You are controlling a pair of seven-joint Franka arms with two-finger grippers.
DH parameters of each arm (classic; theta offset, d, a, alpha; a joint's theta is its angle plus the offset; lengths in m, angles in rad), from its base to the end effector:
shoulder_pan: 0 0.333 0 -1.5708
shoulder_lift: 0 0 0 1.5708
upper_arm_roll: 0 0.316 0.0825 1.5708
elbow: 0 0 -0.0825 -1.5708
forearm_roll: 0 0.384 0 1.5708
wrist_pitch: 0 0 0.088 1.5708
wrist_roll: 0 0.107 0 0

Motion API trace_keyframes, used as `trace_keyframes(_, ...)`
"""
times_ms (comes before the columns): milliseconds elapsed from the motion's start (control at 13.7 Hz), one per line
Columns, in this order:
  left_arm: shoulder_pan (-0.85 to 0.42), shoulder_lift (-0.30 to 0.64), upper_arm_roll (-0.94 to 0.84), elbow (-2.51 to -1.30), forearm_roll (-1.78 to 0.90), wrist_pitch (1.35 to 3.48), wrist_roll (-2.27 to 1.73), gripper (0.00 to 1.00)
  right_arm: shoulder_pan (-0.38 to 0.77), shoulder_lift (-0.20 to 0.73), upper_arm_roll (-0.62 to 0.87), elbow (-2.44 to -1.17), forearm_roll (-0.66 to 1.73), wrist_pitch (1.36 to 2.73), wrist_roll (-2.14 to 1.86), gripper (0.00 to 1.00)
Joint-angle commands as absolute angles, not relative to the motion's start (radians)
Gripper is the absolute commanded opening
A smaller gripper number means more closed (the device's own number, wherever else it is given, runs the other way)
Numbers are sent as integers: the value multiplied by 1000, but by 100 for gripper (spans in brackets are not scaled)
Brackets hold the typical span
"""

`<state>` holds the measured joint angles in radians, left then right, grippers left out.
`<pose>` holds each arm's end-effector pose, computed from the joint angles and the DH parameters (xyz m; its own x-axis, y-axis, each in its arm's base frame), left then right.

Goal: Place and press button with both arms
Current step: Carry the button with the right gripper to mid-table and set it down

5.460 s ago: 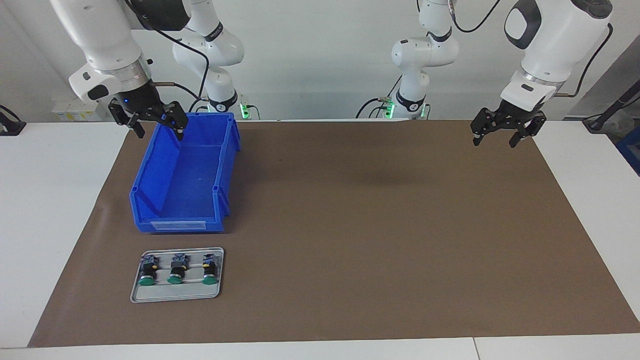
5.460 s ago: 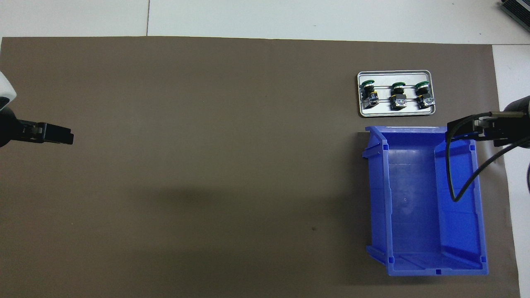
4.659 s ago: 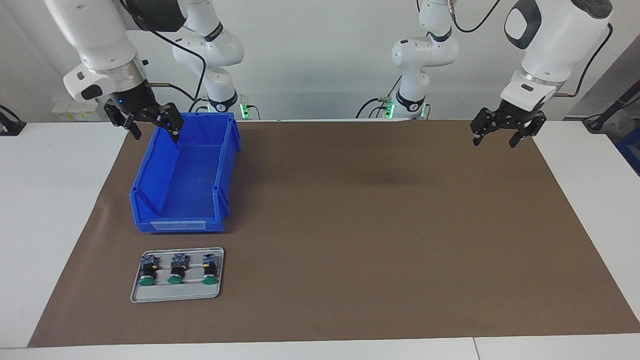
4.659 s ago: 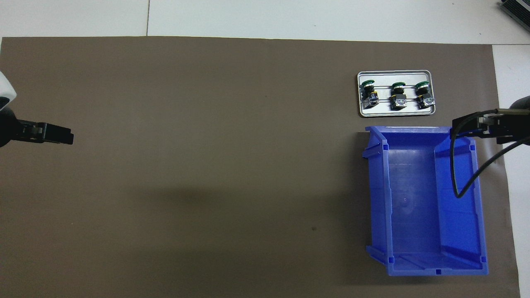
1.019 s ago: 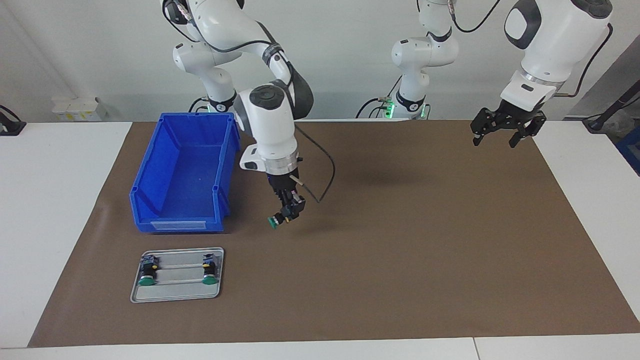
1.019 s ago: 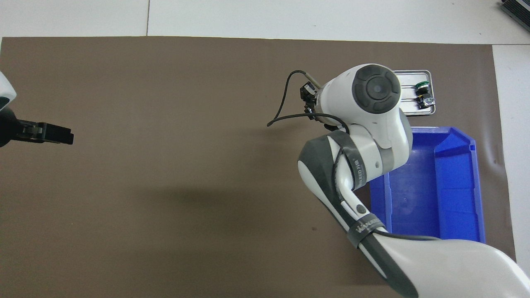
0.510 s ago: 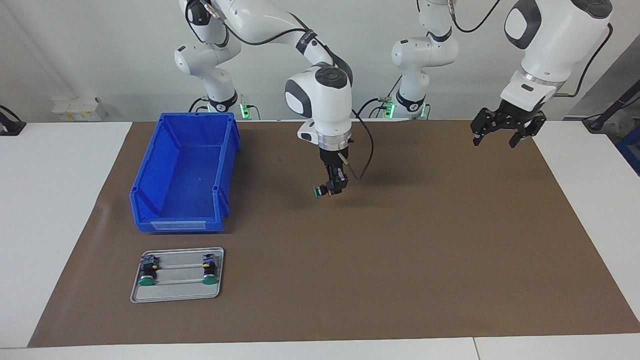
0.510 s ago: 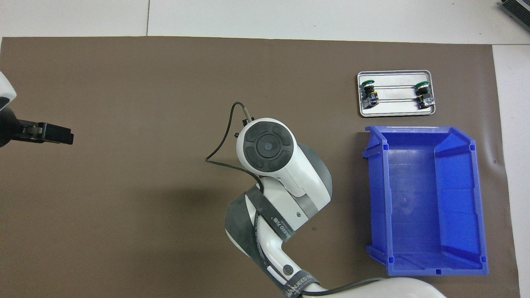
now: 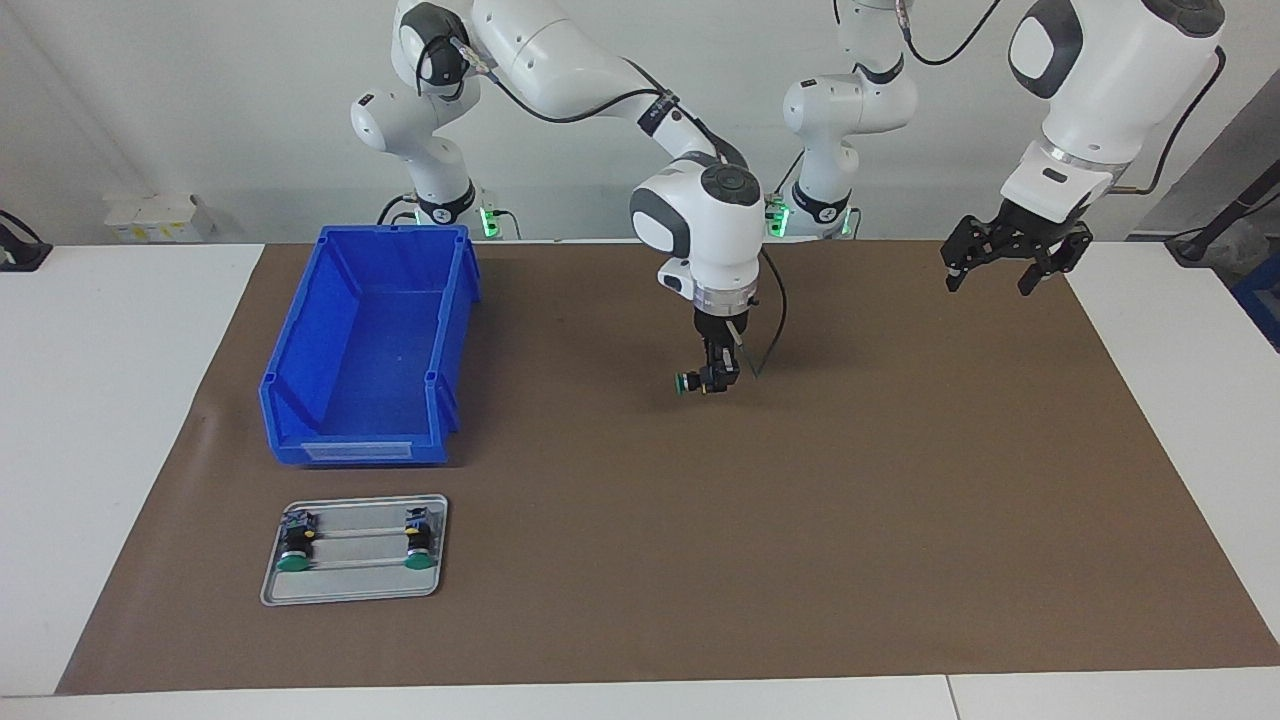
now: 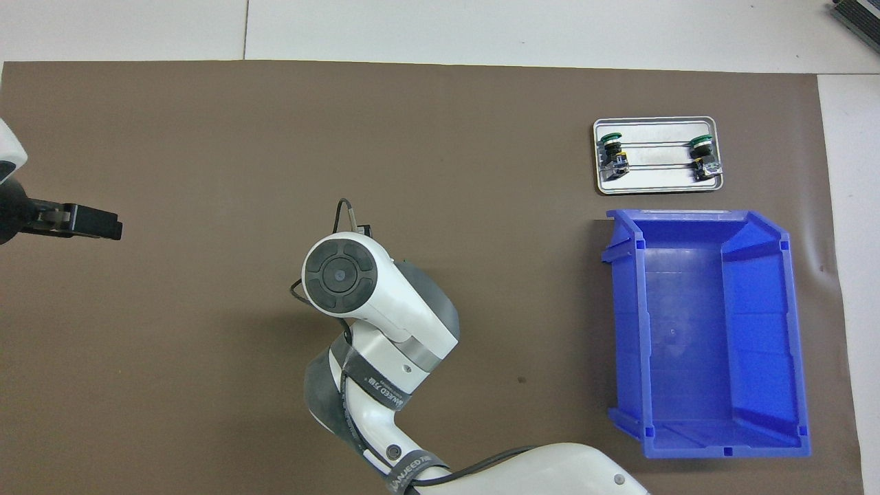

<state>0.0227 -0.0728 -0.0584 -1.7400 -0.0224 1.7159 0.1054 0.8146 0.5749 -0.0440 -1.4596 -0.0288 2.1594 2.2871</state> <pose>0.5421 -0.0225 0.5967 0.9892 -0.1374 0.0502 -0.1382 -0.9903 0.0128 0.5148 0.5063 0.3605 0.0800 -0.9958 -0.0442 -0.9892 -0.0739 -0.1264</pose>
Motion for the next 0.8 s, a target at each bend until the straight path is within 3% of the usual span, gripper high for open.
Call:
trace_keyframes(0, 31, -92, -63, -1758, -11, 1715, 95, 100, 837, 606, -43, -1440, -40, 2216, 2339, 0)
trace_keyframes(437, 31, -92, -63, -1758, -11, 1715, 95, 100, 854, 589, -43, -1540, -41, 2243, 2341, 0)
trace_keyframes(510, 31, -92, -63, -1758, -11, 1715, 95, 100, 854, 584, -43, -1548, -41, 2244, 2338, 14)
trace_keyframes(582, 31, -92, -63, -1758, -11, 1715, 95, 100, 854, 584, -43, -1548, -37, 2246, 2336, 60)
trace_keyframes(728, 31, -92, -63, -1758, -11, 1715, 95, 100, 842, 577, -41, -1540, -32, 2237, 2335, 94)
